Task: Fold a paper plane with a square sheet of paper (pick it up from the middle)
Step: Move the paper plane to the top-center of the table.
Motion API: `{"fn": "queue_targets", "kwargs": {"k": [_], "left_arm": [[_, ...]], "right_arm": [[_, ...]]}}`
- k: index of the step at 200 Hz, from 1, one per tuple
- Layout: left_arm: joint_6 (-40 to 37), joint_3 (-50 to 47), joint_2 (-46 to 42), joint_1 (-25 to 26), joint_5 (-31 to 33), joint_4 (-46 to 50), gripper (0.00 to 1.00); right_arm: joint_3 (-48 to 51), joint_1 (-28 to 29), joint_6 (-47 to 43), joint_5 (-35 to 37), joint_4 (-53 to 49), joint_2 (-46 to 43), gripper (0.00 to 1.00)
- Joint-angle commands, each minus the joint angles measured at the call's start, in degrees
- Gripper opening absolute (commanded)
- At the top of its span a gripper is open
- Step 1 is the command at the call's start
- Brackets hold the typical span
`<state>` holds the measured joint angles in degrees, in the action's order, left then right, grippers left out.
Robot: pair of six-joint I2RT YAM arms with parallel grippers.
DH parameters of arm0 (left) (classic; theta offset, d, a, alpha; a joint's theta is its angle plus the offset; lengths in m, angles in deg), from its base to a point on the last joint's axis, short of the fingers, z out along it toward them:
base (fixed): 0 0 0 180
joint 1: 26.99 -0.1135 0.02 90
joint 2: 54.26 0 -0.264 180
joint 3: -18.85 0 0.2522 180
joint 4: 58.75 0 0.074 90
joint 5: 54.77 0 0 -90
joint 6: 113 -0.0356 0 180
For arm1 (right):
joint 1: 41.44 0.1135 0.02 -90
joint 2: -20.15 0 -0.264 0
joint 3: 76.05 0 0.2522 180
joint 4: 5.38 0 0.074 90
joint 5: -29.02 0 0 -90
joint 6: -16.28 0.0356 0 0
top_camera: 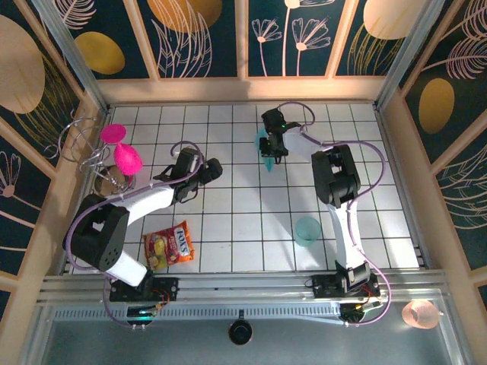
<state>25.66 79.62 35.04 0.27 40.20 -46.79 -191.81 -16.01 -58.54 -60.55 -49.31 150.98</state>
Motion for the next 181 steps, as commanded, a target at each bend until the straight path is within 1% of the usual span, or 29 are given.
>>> {"fn": "queue_targets", "kwargs": {"k": [1, 37, 109, 156, 181], "left_arm": [[-0.5, -0.1, 0.3, -0.4, -0.5, 1.0, 0.99], [-0.5, 0.3, 0.5, -0.4, -0.6, 0.9, 0.99], [-0.6, 0.6, 0.7, -0.4, -0.7, 1.2, 0.99], [-0.9, 1.1, 0.8, -0.4, -0.4, 1.6, 0.99], [-1.8, 2.5, -0.1, -0.4, 0.4, 2.9, 0.99]], "right_arm": [[-2.0, -0.4, -0.5, 1.8, -2.5, 2.1, 0.24], [-1.9, -0.2, -0.1, 3.6, -2.8, 3.3, 0.33], [-1.0, 0.5, -1.8, 7.7, -1.5, 5.7, 0.46], [-1.2, 0.5, -2.2, 7.6, -0.5, 5.7, 0.47], [-2.1, 0.4, -0.7, 6.9, -0.8, 1.9, 0.46]]}}
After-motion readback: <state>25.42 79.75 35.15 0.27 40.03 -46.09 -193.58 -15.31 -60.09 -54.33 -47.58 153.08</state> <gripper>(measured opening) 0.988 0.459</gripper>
